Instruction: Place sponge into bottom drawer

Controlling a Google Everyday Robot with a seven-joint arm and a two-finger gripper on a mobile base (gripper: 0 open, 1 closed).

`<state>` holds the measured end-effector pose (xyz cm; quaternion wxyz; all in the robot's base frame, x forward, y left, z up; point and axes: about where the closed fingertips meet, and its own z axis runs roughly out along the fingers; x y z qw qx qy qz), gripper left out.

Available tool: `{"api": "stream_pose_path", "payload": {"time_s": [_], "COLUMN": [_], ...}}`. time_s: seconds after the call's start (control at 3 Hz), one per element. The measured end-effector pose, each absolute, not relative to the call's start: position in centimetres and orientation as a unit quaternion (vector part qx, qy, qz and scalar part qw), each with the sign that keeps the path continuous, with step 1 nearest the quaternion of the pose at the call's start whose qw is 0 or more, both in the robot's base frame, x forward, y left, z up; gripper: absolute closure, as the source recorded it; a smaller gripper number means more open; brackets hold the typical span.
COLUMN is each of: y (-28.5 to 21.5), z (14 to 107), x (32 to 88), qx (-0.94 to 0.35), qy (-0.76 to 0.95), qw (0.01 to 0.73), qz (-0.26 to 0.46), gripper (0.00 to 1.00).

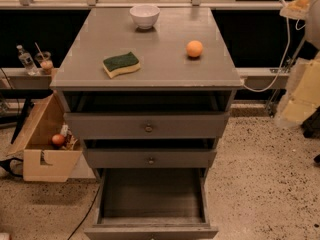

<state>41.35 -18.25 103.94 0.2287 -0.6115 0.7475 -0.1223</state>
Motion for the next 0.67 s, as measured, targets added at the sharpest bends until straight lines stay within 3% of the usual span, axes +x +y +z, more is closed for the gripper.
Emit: {"api": "stream_pose_path", "payload": {"time_s": [0.67], "y": [-17.52], "z": [104.05], "x": [41.82], "qx": [-0.609], "qy": [0.747], "qw": [0.244], "qz": [-0.107], "gripper": [0.0]}}
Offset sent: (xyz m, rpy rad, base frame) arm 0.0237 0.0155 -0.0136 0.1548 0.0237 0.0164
